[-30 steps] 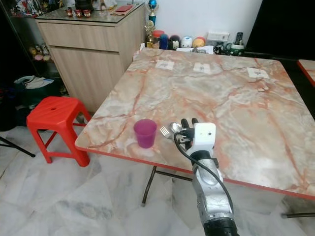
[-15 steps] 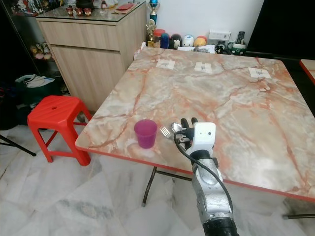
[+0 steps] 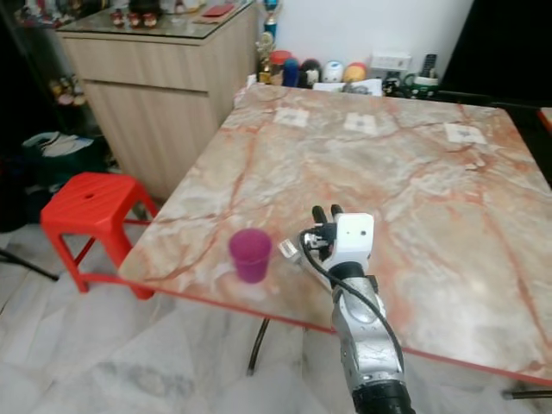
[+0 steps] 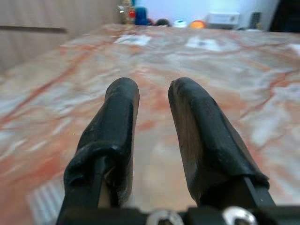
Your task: Setting the table
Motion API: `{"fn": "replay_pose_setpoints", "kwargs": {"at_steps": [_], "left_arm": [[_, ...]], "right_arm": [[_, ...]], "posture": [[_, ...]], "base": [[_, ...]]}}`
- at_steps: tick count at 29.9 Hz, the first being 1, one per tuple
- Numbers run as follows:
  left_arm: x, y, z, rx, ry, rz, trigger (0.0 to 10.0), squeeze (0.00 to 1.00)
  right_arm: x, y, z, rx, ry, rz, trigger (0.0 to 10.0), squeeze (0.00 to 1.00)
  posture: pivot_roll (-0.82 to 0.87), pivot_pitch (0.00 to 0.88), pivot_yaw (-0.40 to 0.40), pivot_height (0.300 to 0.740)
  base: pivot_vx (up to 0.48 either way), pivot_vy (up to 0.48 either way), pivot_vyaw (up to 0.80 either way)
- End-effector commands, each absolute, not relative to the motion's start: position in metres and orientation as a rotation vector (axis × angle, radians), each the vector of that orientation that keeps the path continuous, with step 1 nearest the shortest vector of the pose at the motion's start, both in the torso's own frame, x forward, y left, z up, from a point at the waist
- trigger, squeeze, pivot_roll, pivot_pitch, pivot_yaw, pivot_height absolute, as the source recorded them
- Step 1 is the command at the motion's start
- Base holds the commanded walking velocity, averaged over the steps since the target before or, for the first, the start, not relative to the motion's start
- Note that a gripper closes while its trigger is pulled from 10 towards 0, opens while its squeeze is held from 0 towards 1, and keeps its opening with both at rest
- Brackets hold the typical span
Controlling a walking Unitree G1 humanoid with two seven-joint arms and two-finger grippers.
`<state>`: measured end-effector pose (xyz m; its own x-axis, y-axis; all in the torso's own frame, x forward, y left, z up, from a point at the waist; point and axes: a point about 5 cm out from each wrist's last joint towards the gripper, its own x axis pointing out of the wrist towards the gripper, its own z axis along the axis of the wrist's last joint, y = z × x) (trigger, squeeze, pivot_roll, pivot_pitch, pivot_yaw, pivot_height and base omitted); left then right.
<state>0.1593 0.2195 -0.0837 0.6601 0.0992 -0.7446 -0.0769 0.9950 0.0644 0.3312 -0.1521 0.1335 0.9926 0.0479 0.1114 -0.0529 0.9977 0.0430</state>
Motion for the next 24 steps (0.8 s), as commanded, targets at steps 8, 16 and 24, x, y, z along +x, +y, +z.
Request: {"fn": "replay_pose_setpoints", "kwargs": {"at_steps": [8, 16, 24], "left_arm": [[0.147, 0.228, -0.087, 0.033, 0.886, 0.122, 10.0, 0.0], [0.145, 0.227, -0.088, 0.029, 0.891, 0.122, 10.0, 0.0], [0.145, 0.227, -0.088, 0.031, 0.892, 0.12, 10.0, 0.0]], "right_arm": [[0.33, -0.146, 0.135, 0.059, -0.116, 0.066, 10.0, 0.0], [0.322, -0.159, 0.129, 0.023, -0.046, 0.097, 10.0, 0.0], [0.316, -0.171, 0.125, -0.028, 0.084, 0.268, 10.0, 0.12]], "posture": [[0.03, 0.098, -0.005, 0.74], [0.03, 0.1, -0.007, 0.74], [0.02, 0.104, -0.003, 0.74]], "base": [[0.0, 0.0, 0.0], [0.0, 0.0, 0.0], [0.0, 0.0, 0.0]]}}
